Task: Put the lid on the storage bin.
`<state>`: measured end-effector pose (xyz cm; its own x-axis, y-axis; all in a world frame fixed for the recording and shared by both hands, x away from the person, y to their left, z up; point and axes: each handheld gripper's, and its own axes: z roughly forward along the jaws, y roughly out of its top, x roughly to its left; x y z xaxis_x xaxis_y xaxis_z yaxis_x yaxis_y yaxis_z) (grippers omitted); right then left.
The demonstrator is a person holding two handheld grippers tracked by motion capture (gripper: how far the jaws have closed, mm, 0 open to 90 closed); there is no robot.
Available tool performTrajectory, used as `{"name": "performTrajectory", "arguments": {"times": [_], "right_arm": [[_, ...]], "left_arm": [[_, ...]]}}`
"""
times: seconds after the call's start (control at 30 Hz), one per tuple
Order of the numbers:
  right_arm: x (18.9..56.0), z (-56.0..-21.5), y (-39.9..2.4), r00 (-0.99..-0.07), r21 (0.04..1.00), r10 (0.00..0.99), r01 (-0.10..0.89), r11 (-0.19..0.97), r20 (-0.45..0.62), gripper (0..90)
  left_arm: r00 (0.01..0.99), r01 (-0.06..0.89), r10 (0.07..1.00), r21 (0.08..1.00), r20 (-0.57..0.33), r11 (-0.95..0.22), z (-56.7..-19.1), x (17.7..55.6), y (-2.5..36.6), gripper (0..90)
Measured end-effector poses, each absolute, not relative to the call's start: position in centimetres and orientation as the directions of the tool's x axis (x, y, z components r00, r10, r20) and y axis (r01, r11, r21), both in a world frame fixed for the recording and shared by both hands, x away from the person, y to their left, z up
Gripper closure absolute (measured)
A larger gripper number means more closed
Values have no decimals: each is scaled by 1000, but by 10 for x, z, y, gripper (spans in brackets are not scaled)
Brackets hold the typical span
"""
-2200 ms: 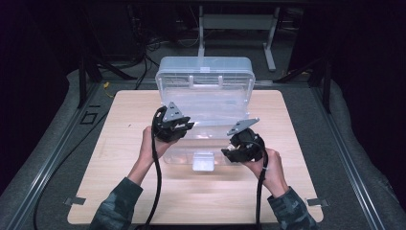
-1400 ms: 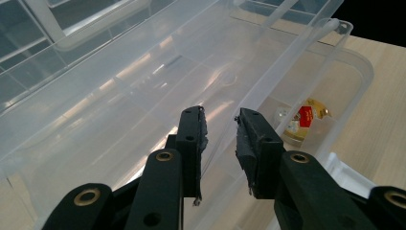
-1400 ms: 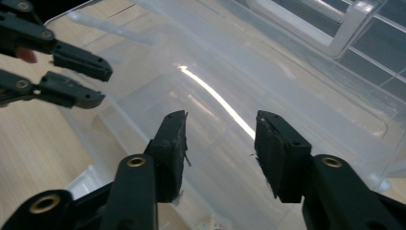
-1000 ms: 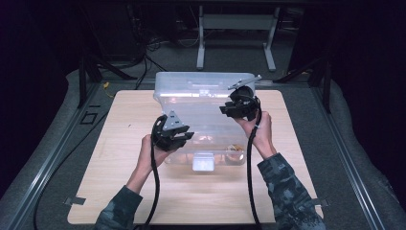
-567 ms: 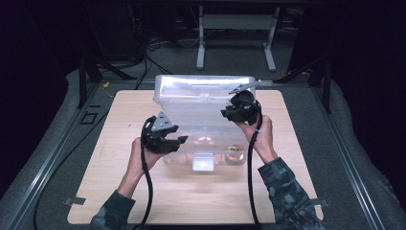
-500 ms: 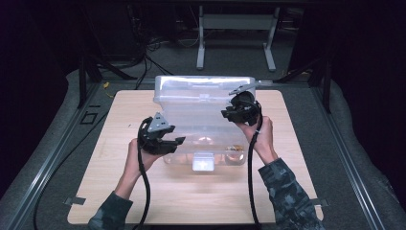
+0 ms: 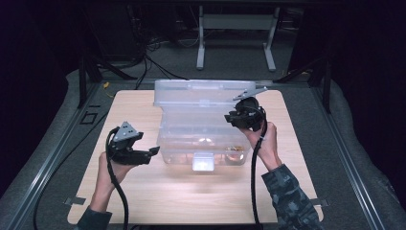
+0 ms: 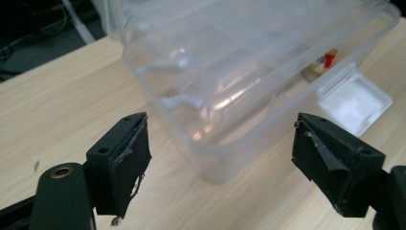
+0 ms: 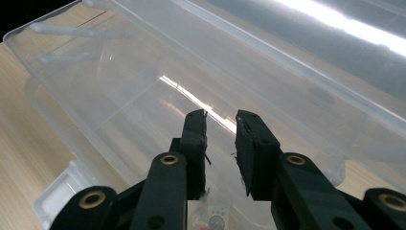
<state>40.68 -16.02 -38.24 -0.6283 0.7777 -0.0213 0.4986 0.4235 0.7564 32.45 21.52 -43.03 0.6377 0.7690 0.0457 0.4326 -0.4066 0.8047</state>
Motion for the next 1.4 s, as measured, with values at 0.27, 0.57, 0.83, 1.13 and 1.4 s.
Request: {"name": "performTrajectory", "arguments": {"times": [0.27, 0.57, 0.83, 1.13, 1.4], "right_arm": [[395, -390, -166, -629, 760, 777, 501, 413, -7, 740], [381, -398, -172, -631, 755, 776, 496, 428, -25, 746], [371, -398, -178, -626, 766, 780, 488, 419, -28, 744], [360, -399, -184, -613, 757, 788, 485, 437, -63, 737], [340, -412, -201, -599, 741, 798, 508, 439, -62, 709]], "left_arm": [[597, 509, 802, 770, 7, -385, -458, 325, 234, 151], [578, 550, 816, 750, -24, -367, -474, 325, 241, 130], [569, 569, 822, 737, -31, -366, -484, 325, 243, 117], [569, 578, 822, 725, -30, -374, -487, 326, 244, 89], [545, 611, 837, 705, -44, -360, -499, 323, 250, 22]]}}
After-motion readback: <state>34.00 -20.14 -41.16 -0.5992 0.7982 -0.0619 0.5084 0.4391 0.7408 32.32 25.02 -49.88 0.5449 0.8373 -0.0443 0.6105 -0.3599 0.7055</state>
